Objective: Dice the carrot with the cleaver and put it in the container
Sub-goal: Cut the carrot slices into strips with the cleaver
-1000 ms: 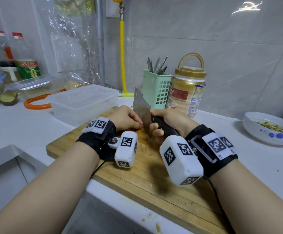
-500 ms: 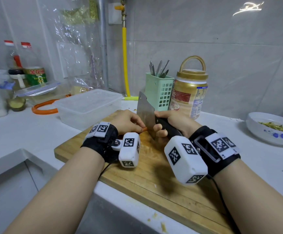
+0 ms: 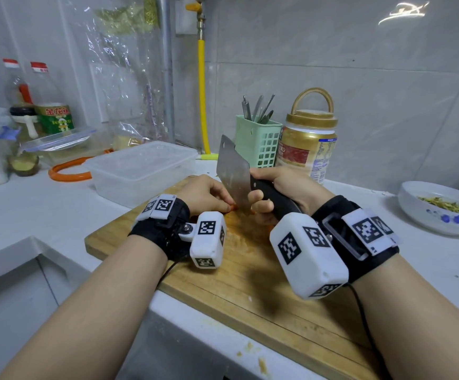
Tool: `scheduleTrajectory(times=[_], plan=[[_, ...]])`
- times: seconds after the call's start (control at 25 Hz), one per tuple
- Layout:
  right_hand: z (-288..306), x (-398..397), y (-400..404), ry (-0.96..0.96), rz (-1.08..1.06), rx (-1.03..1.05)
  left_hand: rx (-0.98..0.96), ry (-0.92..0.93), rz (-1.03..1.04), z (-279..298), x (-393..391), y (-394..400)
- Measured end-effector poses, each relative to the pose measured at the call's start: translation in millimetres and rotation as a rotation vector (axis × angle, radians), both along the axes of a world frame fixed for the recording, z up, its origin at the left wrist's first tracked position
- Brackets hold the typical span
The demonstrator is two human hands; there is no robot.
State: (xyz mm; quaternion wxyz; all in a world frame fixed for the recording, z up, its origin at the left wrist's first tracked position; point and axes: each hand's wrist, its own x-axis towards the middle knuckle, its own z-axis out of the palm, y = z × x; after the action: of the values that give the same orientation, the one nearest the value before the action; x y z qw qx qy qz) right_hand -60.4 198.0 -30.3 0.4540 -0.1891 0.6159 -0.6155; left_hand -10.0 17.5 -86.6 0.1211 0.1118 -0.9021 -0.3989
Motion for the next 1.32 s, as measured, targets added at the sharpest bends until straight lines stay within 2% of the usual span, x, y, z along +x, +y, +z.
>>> scheduleTrajectory(times=[1.32], plan=[[-14.5,3.2,-5.7,0.077,-0.031,0.123,-0.051,0.014,0.024,-0.7,-2.8,-0.3]])
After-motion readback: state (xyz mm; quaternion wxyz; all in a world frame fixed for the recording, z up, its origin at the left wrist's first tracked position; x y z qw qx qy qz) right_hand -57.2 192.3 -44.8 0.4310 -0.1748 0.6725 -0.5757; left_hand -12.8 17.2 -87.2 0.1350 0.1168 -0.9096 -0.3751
